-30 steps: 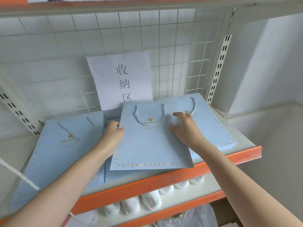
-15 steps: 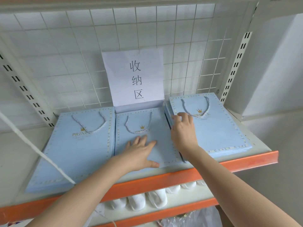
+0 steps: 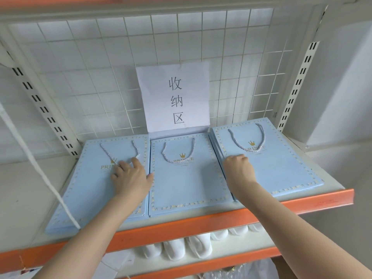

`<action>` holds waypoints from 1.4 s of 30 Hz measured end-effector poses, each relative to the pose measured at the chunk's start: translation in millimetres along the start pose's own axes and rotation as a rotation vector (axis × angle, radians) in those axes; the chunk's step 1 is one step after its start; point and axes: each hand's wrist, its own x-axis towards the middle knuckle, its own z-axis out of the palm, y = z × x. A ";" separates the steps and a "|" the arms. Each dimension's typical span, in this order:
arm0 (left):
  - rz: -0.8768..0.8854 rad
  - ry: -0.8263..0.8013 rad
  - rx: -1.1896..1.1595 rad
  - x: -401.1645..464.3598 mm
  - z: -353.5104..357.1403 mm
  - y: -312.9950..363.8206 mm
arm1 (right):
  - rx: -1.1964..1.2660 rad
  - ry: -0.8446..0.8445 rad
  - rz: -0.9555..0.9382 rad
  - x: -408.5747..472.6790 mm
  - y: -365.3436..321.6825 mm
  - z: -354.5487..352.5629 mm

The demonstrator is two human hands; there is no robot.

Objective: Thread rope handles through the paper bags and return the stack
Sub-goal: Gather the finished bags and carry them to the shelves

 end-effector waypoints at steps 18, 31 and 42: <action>0.221 0.257 -0.024 -11.5 -68.8 -17.8 | 0.120 0.209 -0.432 -66.6 -86.3 -126.9; 0.250 0.430 -0.095 -14.1 -72.8 -20.2 | 0.318 -0.009 -0.554 -39.0 -74.5 16.6; 0.383 0.340 -0.184 -36.2 -75.1 73.7 | 1.849 -0.090 0.087 -19.2 -66.8 -8.8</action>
